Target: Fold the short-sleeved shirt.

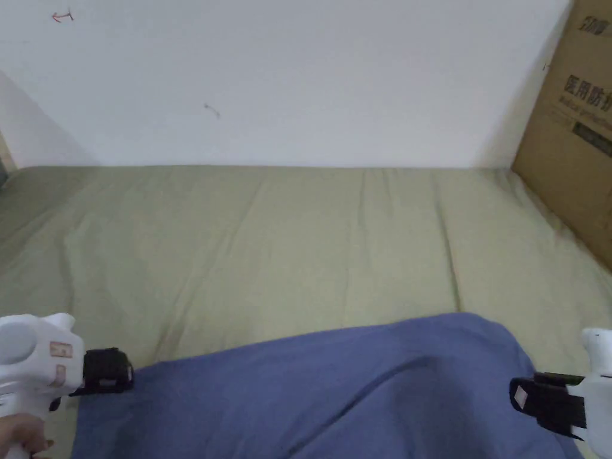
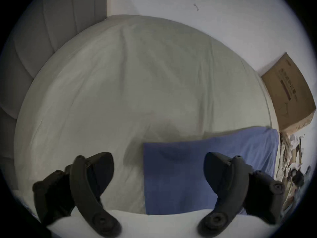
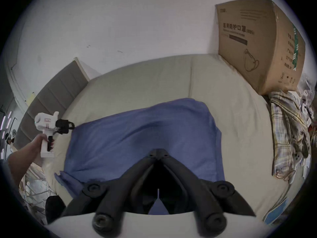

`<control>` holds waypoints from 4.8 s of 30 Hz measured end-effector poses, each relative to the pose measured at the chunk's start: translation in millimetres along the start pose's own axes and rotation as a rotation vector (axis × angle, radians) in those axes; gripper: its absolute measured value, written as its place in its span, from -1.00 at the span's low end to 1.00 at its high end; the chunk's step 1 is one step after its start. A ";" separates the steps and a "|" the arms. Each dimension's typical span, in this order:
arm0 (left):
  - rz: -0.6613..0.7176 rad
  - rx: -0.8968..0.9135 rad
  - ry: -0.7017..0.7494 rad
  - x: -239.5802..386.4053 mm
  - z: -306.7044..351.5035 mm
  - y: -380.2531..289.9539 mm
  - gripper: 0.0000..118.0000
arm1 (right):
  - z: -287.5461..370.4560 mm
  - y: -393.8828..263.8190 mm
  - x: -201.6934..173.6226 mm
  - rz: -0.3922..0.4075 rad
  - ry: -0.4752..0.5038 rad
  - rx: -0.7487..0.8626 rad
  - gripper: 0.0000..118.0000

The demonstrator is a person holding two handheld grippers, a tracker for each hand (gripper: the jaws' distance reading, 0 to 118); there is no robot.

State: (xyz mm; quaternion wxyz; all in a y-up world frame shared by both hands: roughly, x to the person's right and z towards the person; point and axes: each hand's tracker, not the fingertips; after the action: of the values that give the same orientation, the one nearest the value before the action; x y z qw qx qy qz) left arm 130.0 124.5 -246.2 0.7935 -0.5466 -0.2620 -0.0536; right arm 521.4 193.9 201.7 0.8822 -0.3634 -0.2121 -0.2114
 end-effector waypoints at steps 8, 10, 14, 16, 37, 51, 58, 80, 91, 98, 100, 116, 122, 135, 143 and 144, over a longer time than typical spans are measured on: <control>-0.133 0.132 -0.028 25.7 30.9 -10.1 -0.98 | -87.0 96.5 50.1 -0.047 -0.014 -0.085 -1.00; -0.128 0.173 -0.053 23.8 46.2 -7.6 -0.98 | -109.0 121.2 53.2 -0.060 -0.054 -0.131 -0.33; -0.178 0.202 -0.068 28.9 67.1 -4.7 -0.98 | -156.4 150.9 67.6 -0.107 -0.090 -0.198 0.70; -0.188 0.217 -0.063 29.7 74.7 -7.2 -0.98 | -177.0 158.4 75.2 -0.129 -0.122 -0.274 0.70; -0.165 0.310 -0.055 33.9 176.3 -20.4 -0.98 | -15.5 162.6 51.6 -0.093 0.020 0.026 -0.96; -0.236 0.600 -0.084 83.2 376.3 -12.3 -0.99 | 234.6 195.9 -5.7 0.037 -0.042 0.315 -0.96; -0.234 0.702 -0.068 100.9 439.7 43.5 -0.99 | 297.8 269.7 -26.5 0.062 -0.111 0.465 -0.96; -0.144 0.895 0.055 151.2 351.7 202.1 -0.99 | 189.0 411.4 -26.2 0.046 -0.191 0.637 -0.96; -0.193 0.220 0.057 81.6 107.0 15.9 -0.99 | -30.2 102.1 52.5 -0.049 -0.176 -0.078 -0.96; -0.221 -0.047 0.050 22.4 74.9 -139.1 -0.99 | -13.5 -75.4 87.8 0.072 -0.129 -0.359 -0.96; -0.245 -0.065 0.057 11.7 86.8 -167.2 -0.99 | 7.5 -101.3 90.2 0.101 -0.125 -0.409 -0.96; -0.228 -0.114 0.037 -15.3 122.0 -232.4 -0.99 | 51.4 -157.3 85.1 0.062 -0.142 -0.462 -0.91; -0.213 0.092 -0.014 -7.1 174.4 -238.1 0.58 | 104.4 -141.7 67.1 0.036 -0.172 -0.236 0.58; -0.172 0.388 0.038 39.4 245.4 -269.2 -1.00 | 187.5 -126.6 -16.8 -0.099 -0.064 0.227 -0.91; -0.156 0.002 0.113 2.1 192.6 -251.1 -0.55 | 187.3 -126.4 -15.6 -0.093 -0.089 0.219 -1.00; -0.135 0.012 0.083 -3.3 179.7 -249.8 -0.33 | 183.7 -127.9 -14.1 -0.105 -0.089 0.196 -1.00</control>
State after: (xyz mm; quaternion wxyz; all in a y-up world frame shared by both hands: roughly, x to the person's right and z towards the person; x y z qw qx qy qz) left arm -29.8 185.7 9.6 0.8016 -0.5202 -0.2653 -0.1281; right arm 401.9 248.5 383.5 0.8911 -0.2726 -0.2893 -0.2191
